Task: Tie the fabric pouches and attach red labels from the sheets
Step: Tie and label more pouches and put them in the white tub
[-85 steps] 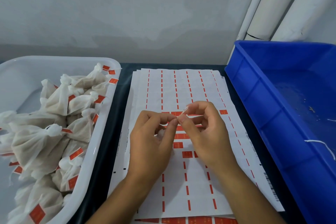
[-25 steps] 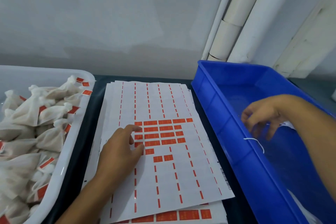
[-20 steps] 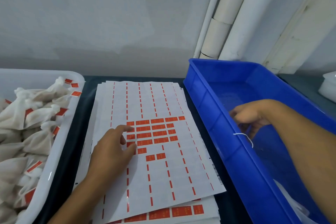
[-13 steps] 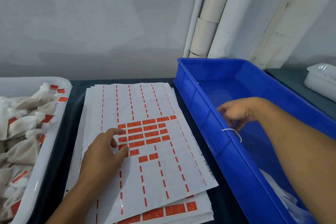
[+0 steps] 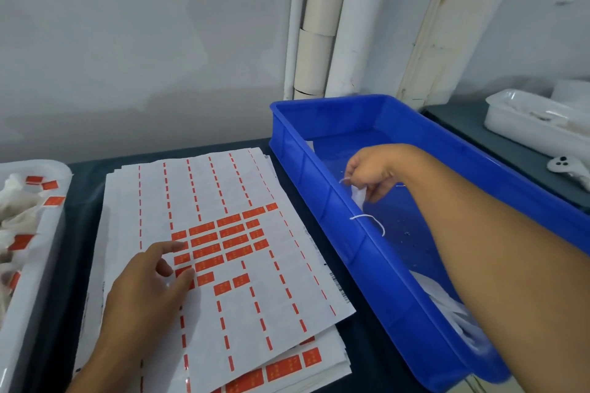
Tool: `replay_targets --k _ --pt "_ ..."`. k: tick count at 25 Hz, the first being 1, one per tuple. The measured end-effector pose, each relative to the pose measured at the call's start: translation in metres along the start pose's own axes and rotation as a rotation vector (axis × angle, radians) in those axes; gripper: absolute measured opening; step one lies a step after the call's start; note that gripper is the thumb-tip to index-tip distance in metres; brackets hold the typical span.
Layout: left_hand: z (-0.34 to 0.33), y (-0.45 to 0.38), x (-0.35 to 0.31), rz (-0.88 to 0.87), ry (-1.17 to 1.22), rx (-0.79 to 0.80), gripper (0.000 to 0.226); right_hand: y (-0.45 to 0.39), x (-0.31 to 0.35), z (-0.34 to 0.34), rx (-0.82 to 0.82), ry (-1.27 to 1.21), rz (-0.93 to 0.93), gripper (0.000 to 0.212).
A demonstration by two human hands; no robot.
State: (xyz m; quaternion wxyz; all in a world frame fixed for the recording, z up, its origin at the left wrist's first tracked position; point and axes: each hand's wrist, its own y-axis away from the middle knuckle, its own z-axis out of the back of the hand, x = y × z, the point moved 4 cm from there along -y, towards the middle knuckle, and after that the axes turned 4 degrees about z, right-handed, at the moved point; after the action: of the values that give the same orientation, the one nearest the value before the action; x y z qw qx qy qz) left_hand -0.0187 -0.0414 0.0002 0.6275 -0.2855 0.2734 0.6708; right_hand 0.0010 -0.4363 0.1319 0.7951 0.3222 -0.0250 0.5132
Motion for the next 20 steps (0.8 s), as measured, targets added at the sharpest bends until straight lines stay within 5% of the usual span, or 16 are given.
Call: replay_targets --k 8,13,15,20 --pt "-0.001 0.001 -0.001 0.021 0.001 0.033 0.053 0.024 0.07 0.041 -0.526 0.378 0.127 0.019" --pt "0.003 0.006 -0.01 -0.016 0.065 -0.008 0.047 0.073 0.144 0.052 -0.864 0.16 0.53 0.027" --pt "0.01 0.009 -0.018 -0.034 0.115 -0.099 0.043 0.09 0.17 0.046 -0.78 -0.007 0.657 0.029" --pt "0.033 0.018 -0.031 -0.121 0.53 -0.259 0.029 0.093 0.213 -0.03 -0.248 -0.21 0.839 0.026"
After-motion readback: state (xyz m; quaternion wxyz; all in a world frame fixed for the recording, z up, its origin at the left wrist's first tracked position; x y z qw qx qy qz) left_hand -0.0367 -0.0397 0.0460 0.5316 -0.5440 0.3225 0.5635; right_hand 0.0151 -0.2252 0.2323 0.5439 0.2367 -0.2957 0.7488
